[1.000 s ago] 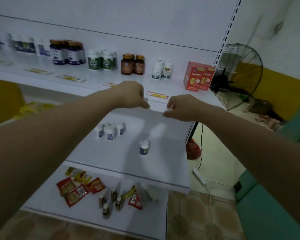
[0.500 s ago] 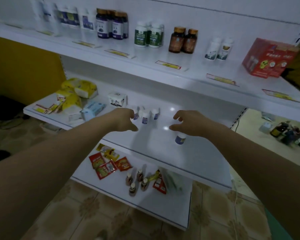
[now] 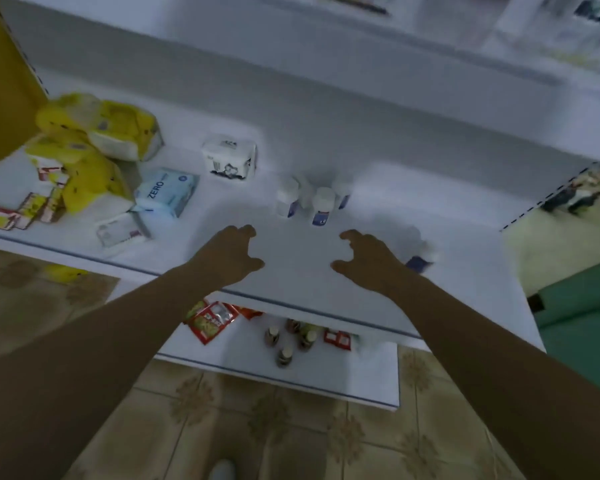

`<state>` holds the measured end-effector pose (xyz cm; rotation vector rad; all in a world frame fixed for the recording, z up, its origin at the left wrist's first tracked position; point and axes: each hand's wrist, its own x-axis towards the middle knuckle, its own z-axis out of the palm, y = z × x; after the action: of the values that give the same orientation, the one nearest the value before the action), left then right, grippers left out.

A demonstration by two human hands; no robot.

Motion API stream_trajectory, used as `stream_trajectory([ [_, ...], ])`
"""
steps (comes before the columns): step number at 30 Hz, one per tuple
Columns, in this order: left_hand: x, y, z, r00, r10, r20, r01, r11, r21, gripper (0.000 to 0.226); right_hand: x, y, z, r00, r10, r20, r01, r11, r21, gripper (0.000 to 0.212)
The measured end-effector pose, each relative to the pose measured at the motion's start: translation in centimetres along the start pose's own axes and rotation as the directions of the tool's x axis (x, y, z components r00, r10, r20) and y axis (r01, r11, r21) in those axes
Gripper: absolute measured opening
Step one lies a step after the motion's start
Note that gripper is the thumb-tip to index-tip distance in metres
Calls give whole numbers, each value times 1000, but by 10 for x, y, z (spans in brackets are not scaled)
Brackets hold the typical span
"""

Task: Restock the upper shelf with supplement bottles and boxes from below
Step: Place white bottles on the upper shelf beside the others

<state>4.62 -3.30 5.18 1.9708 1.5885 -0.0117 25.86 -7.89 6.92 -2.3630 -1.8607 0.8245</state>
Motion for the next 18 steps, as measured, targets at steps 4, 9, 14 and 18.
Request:
stream_trajectory([
  [4,48,-5,7,998,58,-21,-59,998,-21,67,42,2,10,996,71,-55,-71,997,12,67],
  [9,104,2,16,989,111,-93,-113,993,-23,70,96,-1,15,990,82,-117,-77,996,51,72],
  [14,153,18,18,949,194,-247,-228,966,-118,76,140,-9,15,979,36,-200,1,984,179,76],
  [18,183,32,23,939,201,-281,-236,967,-98,77,167,-11,21,977,68,-203,-14,966,257,70],
])
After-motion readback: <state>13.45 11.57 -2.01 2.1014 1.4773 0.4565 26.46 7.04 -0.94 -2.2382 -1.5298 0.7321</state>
